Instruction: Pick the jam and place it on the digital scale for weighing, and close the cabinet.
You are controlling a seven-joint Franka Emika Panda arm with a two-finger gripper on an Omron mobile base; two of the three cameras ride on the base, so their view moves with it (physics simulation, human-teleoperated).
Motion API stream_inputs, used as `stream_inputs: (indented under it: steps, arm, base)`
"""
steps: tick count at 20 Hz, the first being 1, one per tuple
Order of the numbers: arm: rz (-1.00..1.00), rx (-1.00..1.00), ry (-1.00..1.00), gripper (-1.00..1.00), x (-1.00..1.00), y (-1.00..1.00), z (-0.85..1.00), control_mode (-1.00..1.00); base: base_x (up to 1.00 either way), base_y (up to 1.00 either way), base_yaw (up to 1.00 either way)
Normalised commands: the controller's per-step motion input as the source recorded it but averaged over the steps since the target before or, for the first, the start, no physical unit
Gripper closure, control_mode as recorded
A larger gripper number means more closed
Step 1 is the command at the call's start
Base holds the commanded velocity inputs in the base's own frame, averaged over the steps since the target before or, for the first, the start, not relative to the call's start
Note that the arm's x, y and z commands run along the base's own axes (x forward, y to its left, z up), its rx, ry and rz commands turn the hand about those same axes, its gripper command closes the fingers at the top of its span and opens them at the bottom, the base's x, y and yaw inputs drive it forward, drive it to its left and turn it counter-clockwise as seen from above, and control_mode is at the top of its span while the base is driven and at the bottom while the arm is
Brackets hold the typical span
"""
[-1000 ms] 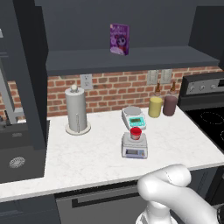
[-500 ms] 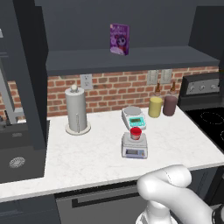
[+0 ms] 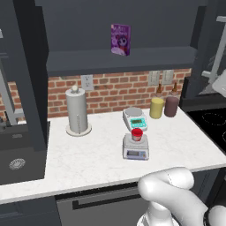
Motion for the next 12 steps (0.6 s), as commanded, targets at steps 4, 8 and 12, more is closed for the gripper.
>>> stream_inputs:
  steps: [4,8,12]
  arm:
    - [-0.31,-0.2,0.25,-1.0,0.72,0.77,0.03,-1.0]
    - [-0.3,-0.19,0.18,-1.0,0.75,0.63,0.0,-1.0]
    - [-0.25,-0.15,0.07,-1.0,0.72,0.49,0.0,-1.0]
  base:
    - [0.0,0.0,0.0]
    - [0.0,0.0,0.0]
    - [0.0,0.0,0.0]
